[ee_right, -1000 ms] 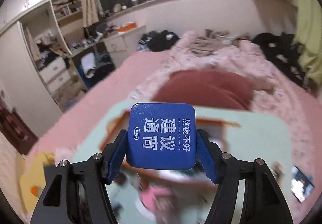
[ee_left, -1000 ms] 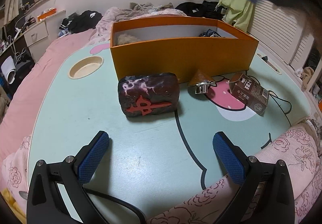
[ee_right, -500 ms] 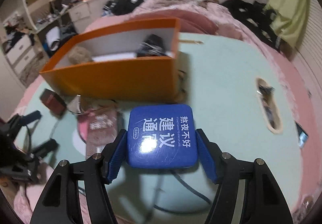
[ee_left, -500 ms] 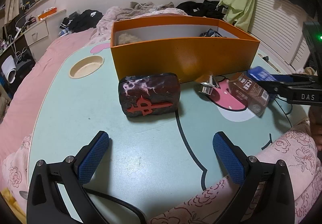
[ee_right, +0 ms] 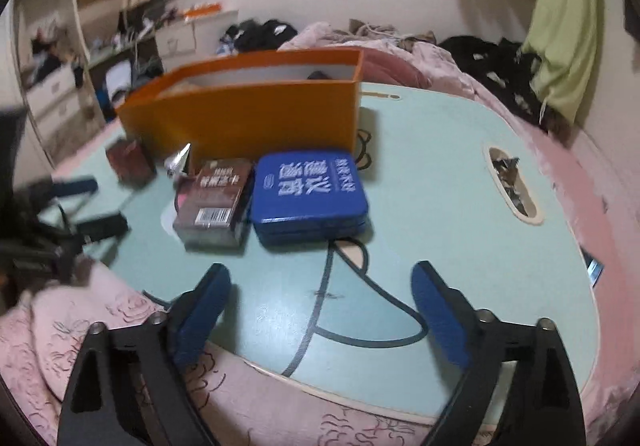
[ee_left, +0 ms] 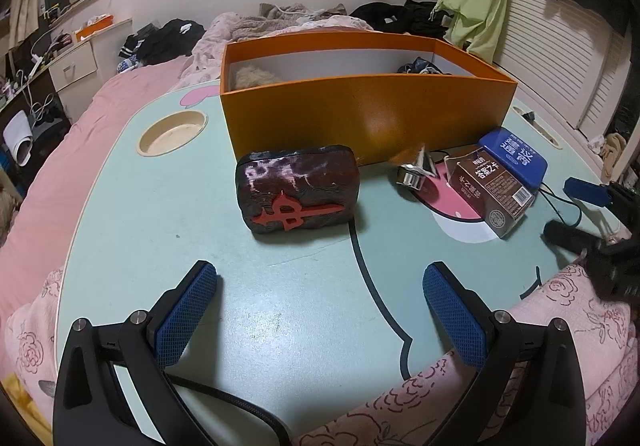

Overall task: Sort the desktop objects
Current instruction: 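Grasp the blue tin from the orange box with the right gripper, place it beside the card box, then grasp the black lace pouch in the orange box with the left gripper, set it on the table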

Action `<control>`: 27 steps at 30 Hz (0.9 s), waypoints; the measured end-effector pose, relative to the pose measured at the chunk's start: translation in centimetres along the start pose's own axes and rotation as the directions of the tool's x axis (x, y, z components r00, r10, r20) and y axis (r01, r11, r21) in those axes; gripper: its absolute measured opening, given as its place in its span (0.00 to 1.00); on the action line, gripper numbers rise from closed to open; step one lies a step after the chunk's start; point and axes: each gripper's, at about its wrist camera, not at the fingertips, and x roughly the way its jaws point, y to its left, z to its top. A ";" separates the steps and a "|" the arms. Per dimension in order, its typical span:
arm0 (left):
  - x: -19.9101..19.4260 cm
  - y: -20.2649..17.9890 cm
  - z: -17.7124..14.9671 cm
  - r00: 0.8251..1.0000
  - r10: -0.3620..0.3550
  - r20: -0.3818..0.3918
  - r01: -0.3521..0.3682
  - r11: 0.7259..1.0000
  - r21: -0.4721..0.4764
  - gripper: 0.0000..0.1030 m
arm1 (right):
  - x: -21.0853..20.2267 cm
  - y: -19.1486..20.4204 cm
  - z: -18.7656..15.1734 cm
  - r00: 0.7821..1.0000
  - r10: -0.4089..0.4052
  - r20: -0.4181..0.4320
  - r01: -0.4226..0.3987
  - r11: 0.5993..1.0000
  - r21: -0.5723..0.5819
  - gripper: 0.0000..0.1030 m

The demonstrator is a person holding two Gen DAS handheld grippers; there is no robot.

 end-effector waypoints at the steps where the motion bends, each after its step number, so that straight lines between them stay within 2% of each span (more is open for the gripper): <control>1: 0.0 0.0 0.0 1.000 0.000 0.000 0.000 1.000 0.000 1.00 | 0.2 0.0 0.1 1.000 0.007 -0.006 -0.007 1.000 -0.003 1.00; 3: -0.1 0.2 -0.1 1.000 0.007 -0.002 -0.007 1.000 -0.005 1.00 | 0.4 -0.1 0.2 1.000 0.012 -0.006 -0.012 1.000 -0.005 1.00; 6: 0.0 1.2 0.0 0.998 0.059 -0.005 -0.060 0.997 -0.057 1.00 | 0.4 -0.2 0.0 1.000 0.012 -0.001 -0.012 1.000 0.000 1.00; 8: -0.3 1.6 -0.1 0.998 0.059 -0.003 -0.059 0.996 -0.069 1.00 | 0.4 -0.1 0.0 1.000 0.012 -0.001 -0.012 1.000 0.000 1.00; 10: -1.0 1.7 0.0 0.998 0.057 0.020 -0.056 0.996 -0.070 1.00 | 0.4 -0.1 0.0 1.000 0.012 -0.001 -0.012 1.000 0.001 1.00; 12: -2.1 1.6 0.8 0.995 0.091 0.050 -0.087 0.993 -0.076 1.00 | 0.4 -0.1 0.0 1.000 0.011 -0.001 -0.011 1.000 0.000 1.00; 14: -3.8 1.3 2.7 0.992 0.065 0.106 -0.055 0.994 -0.099 1.00 | 0.4 -0.1 -0.1 1.000 0.011 -0.001 -0.011 1.000 0.001 1.00; 17: -5.0 -0.2 6.5 0.991 -0.015 0.132 0.026 0.996 -0.081 1.00 | 0.4 -0.1 -0.1 1.000 0.012 0.000 -0.012 1.000 0.001 1.00; 20: -3.8 -2.3 11.6 0.992 -0.106 0.070 0.109 0.993 -0.045 0.99 | 0.3 -0.1 -0.2 1.000 0.011 0.000 -0.011 1.000 0.002 1.00; 22: -1.6 -3.8 14.6 0.981 -0.194 -0.020 0.192 0.980 -0.052 0.89 | 0.3 -0.1 -0.2 1.000 0.011 0.001 -0.011 1.000 0.003 1.00; 24: 1.1 -5.2 17.1 0.958 -0.264 -0.114 0.258 0.964 -0.071 0.83 | 0.3 -0.1 -0.2 1.000 0.012 0.001 -0.012 1.000 0.002 1.00; 27: 5.9 -7.6 18.7 0.923 -0.297 -0.245 0.279 0.955 -0.105 0.76 | 0.3 0.0 -0.2 1.000 0.012 0.002 -0.012 1.000 0.003 1.00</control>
